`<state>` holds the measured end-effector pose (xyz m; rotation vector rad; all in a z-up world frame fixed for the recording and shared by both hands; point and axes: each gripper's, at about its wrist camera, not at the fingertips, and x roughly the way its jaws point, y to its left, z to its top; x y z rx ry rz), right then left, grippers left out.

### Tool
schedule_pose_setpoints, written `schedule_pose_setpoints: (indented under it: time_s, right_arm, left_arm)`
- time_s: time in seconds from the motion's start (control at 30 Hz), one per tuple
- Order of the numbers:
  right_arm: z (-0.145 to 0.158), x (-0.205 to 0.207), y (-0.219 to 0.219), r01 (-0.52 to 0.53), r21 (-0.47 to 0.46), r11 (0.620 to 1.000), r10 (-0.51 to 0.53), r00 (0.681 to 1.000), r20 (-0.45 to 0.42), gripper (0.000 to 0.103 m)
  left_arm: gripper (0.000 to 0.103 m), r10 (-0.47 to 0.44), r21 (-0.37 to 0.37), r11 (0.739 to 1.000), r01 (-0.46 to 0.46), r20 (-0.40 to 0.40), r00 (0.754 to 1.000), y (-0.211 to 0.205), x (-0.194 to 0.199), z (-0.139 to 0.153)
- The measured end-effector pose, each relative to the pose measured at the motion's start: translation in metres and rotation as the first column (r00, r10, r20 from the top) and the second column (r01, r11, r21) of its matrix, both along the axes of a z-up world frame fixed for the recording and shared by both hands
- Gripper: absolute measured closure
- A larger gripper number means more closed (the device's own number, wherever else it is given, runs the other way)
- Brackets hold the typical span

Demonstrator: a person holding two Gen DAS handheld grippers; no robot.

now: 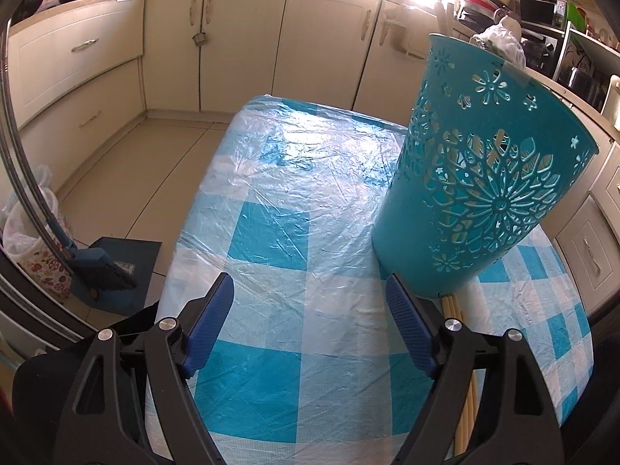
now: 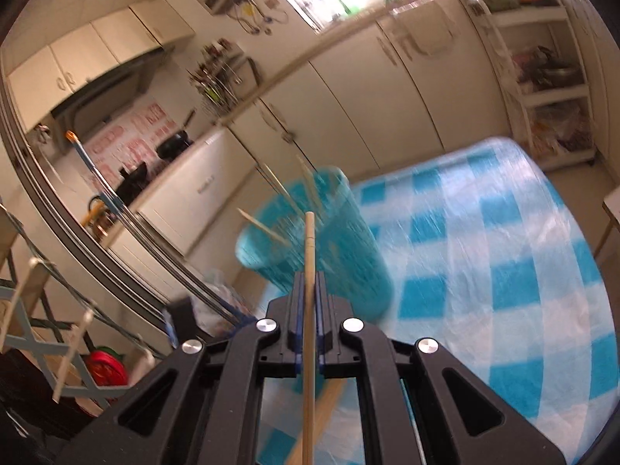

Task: Organize utensils
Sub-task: 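Carry the chopstick with the right gripper over the basket and release it, then bring the open right gripper back down beside the loose chopsticks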

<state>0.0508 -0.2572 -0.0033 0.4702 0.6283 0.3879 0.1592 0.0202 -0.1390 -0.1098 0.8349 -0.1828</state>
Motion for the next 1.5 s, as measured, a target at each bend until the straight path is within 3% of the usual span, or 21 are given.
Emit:
schedule_pose_setpoints:
  time_s: [0.13,0.23,0.43,0.63,0.93,1.0,1.33,1.5]
  right_arm:
    - [0.039,0.035,0.021,0.018,-0.017,1.0,-0.016,0.993,0.115,0.097]
    - [0.052,0.066,0.032,0.071,-0.045,0.996,-0.061,0.981,0.184,0.097]
    - [0.039,0.123,0.043,0.177,-0.079,0.981,-0.158,0.966,0.204,0.097]
    - [0.019,0.133,0.052,0.194,-0.179,0.965,-0.161,0.97,0.183,0.096]
    - [0.012,0.114,0.066,0.141,-0.243,0.96,-0.102,0.981,0.167,0.095]
    - [0.012,0.104,0.067,0.14,-0.249,0.958,-0.1,0.981,0.167,0.088]
    - [0.024,0.04,0.049,0.18,-0.243,0.953,-0.123,0.965,0.231,0.072]
    - [0.002,0.001,0.054,0.165,-0.284,0.945,-0.114,0.976,0.185,0.07]
  left_arm:
    - [0.026,0.002,-0.006,1.0,-0.002,-0.003,1.0,0.0,0.001,0.0]
    - [0.026,0.007,-0.017,1.0,-0.007,-0.008,1.0,0.002,0.002,-0.002]
    - [0.025,0.014,-0.042,0.999,-0.015,-0.019,1.0,0.007,0.004,-0.003]
    - [0.025,0.015,-0.05,0.999,-0.016,-0.02,1.0,0.008,0.005,-0.004]
    - [0.025,0.021,-0.057,0.998,-0.022,-0.021,1.0,0.01,0.006,-0.004]
    - [0.024,0.023,-0.058,0.998,-0.025,-0.021,1.0,0.01,0.006,-0.004]
    - [0.024,0.028,-0.047,0.998,-0.029,-0.015,0.999,0.009,0.005,-0.004]
    - [0.024,0.028,-0.047,0.999,-0.028,-0.015,1.0,0.009,0.005,-0.004]
